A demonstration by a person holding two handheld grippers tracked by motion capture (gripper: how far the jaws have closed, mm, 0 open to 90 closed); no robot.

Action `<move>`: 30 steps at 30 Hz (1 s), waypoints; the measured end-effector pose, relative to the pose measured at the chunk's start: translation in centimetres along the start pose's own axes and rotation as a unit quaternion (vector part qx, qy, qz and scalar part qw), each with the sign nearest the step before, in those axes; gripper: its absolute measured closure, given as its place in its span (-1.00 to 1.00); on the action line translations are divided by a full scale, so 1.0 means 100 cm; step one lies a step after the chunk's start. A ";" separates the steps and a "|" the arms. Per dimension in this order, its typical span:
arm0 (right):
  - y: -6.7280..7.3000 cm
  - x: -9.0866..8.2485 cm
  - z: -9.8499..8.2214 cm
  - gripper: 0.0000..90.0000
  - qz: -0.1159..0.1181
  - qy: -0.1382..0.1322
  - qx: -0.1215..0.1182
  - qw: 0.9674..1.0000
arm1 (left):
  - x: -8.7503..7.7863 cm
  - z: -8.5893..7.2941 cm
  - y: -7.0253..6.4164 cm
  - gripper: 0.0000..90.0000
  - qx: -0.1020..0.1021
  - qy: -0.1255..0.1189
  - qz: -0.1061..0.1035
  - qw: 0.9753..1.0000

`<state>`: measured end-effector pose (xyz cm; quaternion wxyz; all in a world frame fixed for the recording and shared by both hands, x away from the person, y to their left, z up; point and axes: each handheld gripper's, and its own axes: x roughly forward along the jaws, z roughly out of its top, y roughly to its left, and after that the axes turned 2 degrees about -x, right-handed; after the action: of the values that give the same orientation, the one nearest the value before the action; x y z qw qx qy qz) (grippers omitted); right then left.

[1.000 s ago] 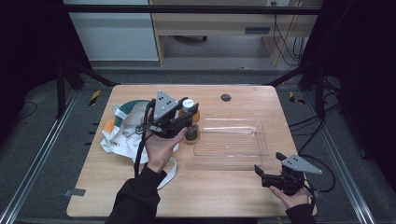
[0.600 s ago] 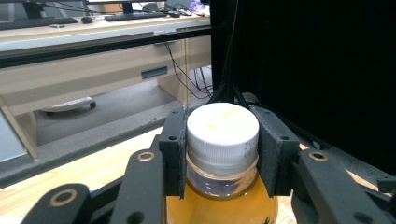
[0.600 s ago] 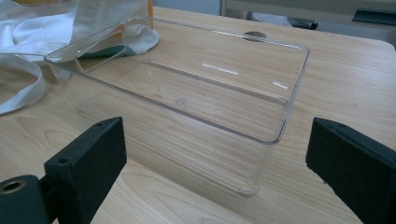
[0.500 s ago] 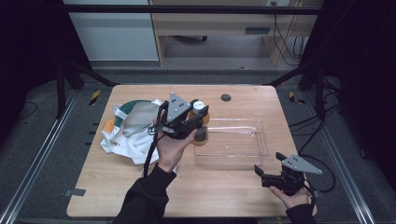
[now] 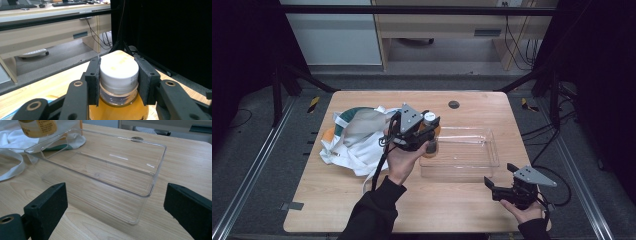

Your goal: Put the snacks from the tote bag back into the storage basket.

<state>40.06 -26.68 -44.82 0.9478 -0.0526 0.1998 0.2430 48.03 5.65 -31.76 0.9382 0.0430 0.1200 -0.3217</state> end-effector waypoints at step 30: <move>0.000 0.000 0.000 -0.88 0.001 0.001 -0.002 1.000 | 0.016 -0.037 -0.004 0.31 -0.007 0.029 -0.010 1.000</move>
<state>40.05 -26.68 -44.82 0.9474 -0.0546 0.1999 0.2440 48.28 4.94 -35.80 0.9315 0.0449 0.1495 -0.3285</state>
